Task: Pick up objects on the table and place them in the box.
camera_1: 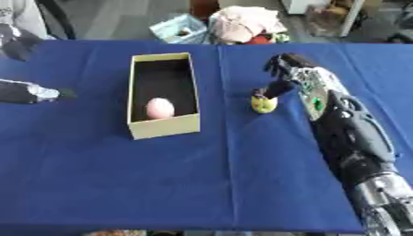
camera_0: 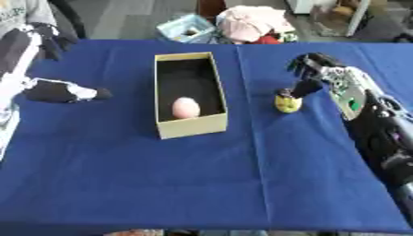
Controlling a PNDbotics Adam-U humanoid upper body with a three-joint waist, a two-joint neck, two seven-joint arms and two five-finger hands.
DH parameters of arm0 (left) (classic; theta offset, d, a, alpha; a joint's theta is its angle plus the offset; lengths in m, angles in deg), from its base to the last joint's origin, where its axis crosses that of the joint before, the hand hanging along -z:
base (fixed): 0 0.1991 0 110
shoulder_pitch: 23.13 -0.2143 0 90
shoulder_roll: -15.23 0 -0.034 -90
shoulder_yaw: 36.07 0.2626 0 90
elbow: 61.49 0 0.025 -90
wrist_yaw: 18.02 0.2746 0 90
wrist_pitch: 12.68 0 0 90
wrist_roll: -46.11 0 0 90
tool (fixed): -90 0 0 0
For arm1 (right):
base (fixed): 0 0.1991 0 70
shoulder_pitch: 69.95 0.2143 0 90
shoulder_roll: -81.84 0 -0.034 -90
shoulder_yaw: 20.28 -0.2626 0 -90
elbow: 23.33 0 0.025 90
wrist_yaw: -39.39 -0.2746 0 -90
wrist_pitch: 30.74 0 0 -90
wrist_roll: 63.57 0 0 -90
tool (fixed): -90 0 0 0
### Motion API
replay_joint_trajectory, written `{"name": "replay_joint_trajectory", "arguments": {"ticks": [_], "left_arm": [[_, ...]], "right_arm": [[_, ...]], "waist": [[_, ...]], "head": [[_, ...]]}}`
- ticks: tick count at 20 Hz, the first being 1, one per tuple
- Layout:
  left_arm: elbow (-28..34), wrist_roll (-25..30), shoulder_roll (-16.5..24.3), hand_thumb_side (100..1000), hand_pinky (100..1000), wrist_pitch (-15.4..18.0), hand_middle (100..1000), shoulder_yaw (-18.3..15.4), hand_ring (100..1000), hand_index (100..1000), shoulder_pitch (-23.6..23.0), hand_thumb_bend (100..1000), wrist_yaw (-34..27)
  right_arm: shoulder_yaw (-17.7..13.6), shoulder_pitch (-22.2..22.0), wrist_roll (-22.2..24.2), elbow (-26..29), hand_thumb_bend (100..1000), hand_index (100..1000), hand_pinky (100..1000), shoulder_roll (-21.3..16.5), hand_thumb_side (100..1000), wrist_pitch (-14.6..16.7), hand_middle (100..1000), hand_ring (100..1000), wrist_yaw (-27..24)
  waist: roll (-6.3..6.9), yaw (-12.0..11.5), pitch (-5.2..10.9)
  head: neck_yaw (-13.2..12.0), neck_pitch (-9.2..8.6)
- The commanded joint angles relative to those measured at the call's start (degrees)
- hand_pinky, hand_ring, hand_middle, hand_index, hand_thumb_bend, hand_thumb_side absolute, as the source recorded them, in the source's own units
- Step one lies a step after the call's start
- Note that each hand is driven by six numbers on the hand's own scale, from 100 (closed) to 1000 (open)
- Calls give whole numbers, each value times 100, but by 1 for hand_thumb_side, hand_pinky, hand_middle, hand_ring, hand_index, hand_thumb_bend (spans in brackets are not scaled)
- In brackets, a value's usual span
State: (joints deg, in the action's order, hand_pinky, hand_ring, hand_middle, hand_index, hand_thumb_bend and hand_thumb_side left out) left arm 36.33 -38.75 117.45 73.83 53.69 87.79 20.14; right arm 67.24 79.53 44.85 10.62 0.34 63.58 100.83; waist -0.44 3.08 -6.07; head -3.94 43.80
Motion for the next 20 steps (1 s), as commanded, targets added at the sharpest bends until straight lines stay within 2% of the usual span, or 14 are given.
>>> {"name": "replay_joint_trajectory", "arguments": {"ticks": [1,5,13,17,20], "left_arm": [[31,35,119,449,554,11,522,-84,480,692,47,1000,-7],[36,49,115,448,554,17,522,-90,480,692,40,1000,-7],[35,75,113,450,555,30,522,-87,480,692,35,1000,-12],[36,87,113,450,555,38,522,-88,480,691,32,999,-10],[41,88,113,451,556,41,522,-90,480,691,33,995,-11]], "right_arm": [[-35,113,132,40,474,775,747,-179,307,-5,631,671,-9],[-25,91,340,-15,460,763,754,-163,322,22,637,682,15],[-5,86,1276,-140,376,713,776,-177,391,189,663,708,-141],[-2,87,1490,-118,313,599,774,-186,357,179,643,699,-145],[-25,89,1391,-54,163,429,758,-193,260,92,599,669,-105]], "waist": [[18,1,87],[30,-2,87],[24,19,94],[22,21,95],[25,20,94]], "head": [[-26,32],[-28,32],[-28,32],[-27,32],[-27,32]]}}
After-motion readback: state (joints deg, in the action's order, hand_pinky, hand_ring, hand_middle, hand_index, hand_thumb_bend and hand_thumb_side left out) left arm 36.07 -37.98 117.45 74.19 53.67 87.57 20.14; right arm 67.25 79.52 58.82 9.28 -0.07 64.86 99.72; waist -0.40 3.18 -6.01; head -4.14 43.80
